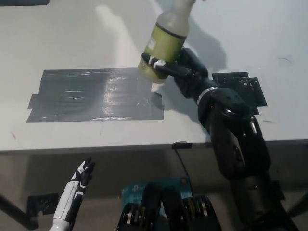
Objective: A spray bottle is kept on the black marked spot on the table infront of the robot and the robot extends its right arm to pick it up and hands it to a person
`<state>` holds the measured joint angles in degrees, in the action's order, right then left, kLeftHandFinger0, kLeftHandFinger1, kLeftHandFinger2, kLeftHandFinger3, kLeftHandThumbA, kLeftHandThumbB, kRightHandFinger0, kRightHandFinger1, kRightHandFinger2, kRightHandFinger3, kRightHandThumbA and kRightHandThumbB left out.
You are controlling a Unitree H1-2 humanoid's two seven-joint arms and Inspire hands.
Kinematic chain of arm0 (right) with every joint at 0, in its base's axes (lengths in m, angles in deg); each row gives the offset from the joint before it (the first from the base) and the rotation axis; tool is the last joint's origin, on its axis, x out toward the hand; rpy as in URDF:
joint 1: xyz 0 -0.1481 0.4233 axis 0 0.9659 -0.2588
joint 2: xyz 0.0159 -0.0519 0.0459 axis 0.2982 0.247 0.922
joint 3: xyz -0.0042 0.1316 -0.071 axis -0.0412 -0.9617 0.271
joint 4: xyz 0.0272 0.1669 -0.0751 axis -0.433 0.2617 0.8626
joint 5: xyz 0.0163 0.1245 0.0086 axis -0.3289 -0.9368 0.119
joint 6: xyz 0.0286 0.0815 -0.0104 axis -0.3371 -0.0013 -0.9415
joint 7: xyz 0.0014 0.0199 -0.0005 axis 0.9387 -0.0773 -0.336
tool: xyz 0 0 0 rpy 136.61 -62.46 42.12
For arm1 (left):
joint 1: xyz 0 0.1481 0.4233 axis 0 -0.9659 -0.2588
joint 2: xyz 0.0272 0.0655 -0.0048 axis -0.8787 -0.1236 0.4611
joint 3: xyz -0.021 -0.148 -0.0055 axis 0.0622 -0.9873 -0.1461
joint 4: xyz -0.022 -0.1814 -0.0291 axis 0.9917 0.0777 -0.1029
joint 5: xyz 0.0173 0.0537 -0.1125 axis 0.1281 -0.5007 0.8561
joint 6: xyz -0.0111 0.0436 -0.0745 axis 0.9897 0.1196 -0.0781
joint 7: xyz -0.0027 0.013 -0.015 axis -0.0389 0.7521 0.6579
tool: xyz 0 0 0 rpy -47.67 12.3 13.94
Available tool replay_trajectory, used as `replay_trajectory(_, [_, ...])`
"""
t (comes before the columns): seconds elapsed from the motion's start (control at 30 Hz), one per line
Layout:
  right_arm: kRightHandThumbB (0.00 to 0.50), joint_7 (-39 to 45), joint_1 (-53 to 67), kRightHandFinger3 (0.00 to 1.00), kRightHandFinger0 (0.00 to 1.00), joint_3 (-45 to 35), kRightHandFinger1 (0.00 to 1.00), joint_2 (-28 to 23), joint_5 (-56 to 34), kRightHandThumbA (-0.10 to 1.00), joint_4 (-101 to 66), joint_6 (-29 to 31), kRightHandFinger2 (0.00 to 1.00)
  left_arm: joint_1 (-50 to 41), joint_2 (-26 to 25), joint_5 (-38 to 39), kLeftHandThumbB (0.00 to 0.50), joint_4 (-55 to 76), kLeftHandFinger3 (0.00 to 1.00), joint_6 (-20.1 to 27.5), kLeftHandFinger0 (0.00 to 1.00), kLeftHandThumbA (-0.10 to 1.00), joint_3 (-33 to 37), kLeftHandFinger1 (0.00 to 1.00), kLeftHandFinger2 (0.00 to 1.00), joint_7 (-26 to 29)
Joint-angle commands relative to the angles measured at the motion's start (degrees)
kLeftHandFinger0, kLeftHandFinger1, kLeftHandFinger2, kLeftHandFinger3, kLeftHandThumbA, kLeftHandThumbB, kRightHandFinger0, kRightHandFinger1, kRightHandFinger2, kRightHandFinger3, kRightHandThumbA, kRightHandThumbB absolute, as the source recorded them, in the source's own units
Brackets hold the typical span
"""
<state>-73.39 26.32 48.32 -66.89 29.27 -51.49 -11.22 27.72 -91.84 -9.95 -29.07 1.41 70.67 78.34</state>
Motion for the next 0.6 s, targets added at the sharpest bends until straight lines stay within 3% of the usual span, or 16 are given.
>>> replay_trajectory(0.0, [0.129,1.29,-6.1,0.61,0.0,3.24,0.24,0.19,-3.27,-0.1,-0.53,0.33,0.65,0.37,-1.18,-1.09,0.238,2.39,1.0,-0.47,1.0,1.0,0.22,1.0,1.0,-0.86])
replay_trajectory(0.17, [0.133,1.19,-5.62,0.54,0.0,5.12,0.21,-0.2,-3.74,-0.1,0.74,0.33,0.58,0.59,-1.43,-1.63,0.231,2.54,1.0,-1.08,1.0,0.99,0.42,1.0,1.0,-0.95])
replay_trajectory(0.23, [0.135,0.87,-5.36,0.56,0.0,5.16,0.2,-0.13,-4.19,-0.1,0.95,0.33,0.59,0.63,-1.56,-1.7,0.227,2.65,1.0,-1.31,1.0,0.99,0.47,1.0,1.0,-1.04])
replay_trajectory(0.3, [0.144,0.76,-4.94,0.6,0.0,4.93,0.22,-0.08,-4.27,-0.1,1.28,0.33,0.62,0.76,-1.58,-1.61,0.226,2.55,1.0,-1.41,1.0,0.97,0.55,1.0,1.0,-1.13])
replay_trajectory(0.33, [0.19,0.87,-4.55,0.6,0.01,4.76,0.28,-0.18,-3.56,-0.06,1.11,0.33,0.7,0.93,-1.64,-1.86,0.233,2.53,1.0,-1.8,1.0,0.98,0.7,1.0,1.0,-1.22])
replay_trajectory(0.37, [0.197,1.02,-4.36,0.59,0.02,4.62,0.32,-0.15,-3.28,0.0,1.0,0.33,0.72,0.91,-1.69,-2.08,0.234,2.68,1.0,-2.19,1.0,0.98,0.77,1.0,1.0,-1.22])
replay_trajectory(0.4, [0.226,1.47,-4.17,0.83,0.21,4.7,0.55,-0.38,-3.59,0.14,0.97,0.33,0.98,0.89,-1.72,-2.11,0.234,2.74,1.0,-2.28,1.0,0.98,0.79,1.0,1.0,-1.26])
replay_trajectory(0.43, [0.38,3.38,-3.68,1.0,0.85,6.48,1.0,-2.06,-5.21,0.44,0.47,0.33,1.0,0.9,-1.67,-2.09,0.229,2.64,1.0,-1.97,1.0,0.97,0.73,1.0,1.0,-1.19])
replay_trajectory(0.47, [0.417,4.92,-3.4,1.0,1.0,7.8,1.0,-3.26,-6.04,0.52,0.04,0.33,1.0,0.91,-1.62,-2.14,0.233,2.58,1.0,-1.87,1.0,0.97,0.68,1.0,1.0,-1.13])
replay_trajectory(0.5, [0.482,6.18,-3.09,1.0,1.0,8.49,1.0,-4.26,-6.66,0.55,-0.51,0.33,1.0,1.11,-1.56,-2.34,0.229,2.44,1.0,-1.88,1.0,0.96,0.74,1.0,1.0,-1.09])
replay_trajectory(0.57, [0.5,7.22,-2.24,1.0,1.0,8.54,1.0,-5.46,-8.0,0.57,-1.5,0.33,1.0,1.41,-1.52,-2.73,0.225,2.33,1.0,-1.9,1.0,0.95,0.88,1.0,1.0,-1.11])
